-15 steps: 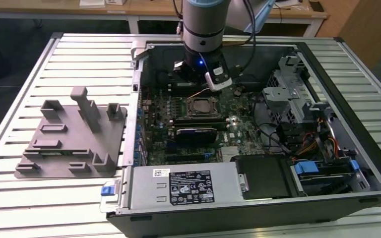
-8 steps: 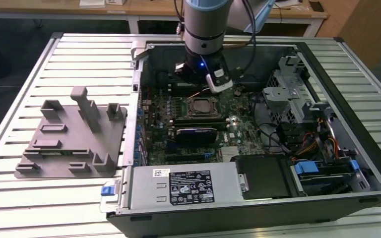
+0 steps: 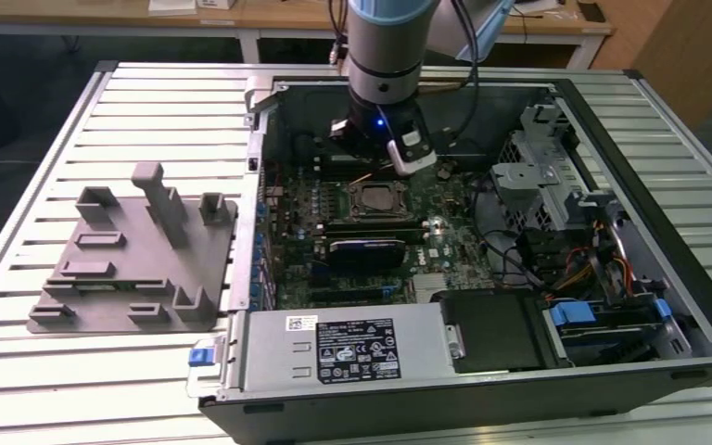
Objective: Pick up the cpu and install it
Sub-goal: 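Install the first cpu locking lever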
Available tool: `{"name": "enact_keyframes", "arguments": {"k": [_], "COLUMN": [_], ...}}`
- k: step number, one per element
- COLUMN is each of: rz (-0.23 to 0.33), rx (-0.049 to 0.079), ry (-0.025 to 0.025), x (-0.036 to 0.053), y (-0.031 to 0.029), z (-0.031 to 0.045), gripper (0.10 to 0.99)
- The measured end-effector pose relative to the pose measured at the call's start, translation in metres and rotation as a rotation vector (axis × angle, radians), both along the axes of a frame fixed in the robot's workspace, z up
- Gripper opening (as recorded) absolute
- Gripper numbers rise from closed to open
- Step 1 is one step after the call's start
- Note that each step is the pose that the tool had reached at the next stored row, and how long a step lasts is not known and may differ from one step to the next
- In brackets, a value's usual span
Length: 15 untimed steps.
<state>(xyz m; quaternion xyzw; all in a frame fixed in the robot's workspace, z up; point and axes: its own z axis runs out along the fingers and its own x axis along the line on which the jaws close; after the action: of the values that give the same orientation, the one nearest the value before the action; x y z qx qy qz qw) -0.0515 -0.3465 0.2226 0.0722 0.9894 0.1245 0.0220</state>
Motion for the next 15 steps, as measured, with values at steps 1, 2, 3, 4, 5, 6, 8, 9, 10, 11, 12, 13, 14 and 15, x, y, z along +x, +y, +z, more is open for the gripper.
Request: {"name": "enact_keyframes", "arguments": {"k": [1, 2, 3, 4, 5, 6, 8, 9, 10, 11, 12, 13, 14, 15], "rz": [0.0, -0.001, -0.001, -0.001, -0.002, -0.002, -0.004, -0.005, -0.006, -0.006, -0.007, -0.007, -0.007, -0.007], "rx": [-0.001, -0.002, -0.004, -0.005, -0.005, -0.005, -0.006, -0.006, -0.007, -0.007, -0.007, -0.007, -0.007, -0.007], "ry": [-0.0005, -0.0011, -0.0017, -0.0022, -0.0024, -0.0028, -0.0031, -0.0035, -0.0042, -0.0054, -0.0069, -0.0084, -0.0094, -0.0093], "x": [0.0004, 0.0008, 0.0013, 0.0018, 0.0024, 0.003, 0.0043, 0.0047, 0.0051, 0.0054, 0.0056, 0.0058, 0.0058, 0.0058], "y": [0.0014, 0.0029, 0.0045, 0.0057, 0.0064, 0.007, 0.0079, 0.0082, 0.0085, 0.0087, 0.0089, 0.009, 0.0091, 0.0091], "z": [-0.0006, -0.0012, -0.0018, -0.0025, -0.0032, -0.004, -0.0052, -0.0058, -0.0065, -0.0072, -0.0079, -0.0085, -0.0091, -0.0091], "gripper": [0.106, 0.106, 0.106, 0.106, 0.106, 0.106, 0.106, 0.106, 0.106, 0.106, 0.106, 0.106, 0.106, 0.106]}}
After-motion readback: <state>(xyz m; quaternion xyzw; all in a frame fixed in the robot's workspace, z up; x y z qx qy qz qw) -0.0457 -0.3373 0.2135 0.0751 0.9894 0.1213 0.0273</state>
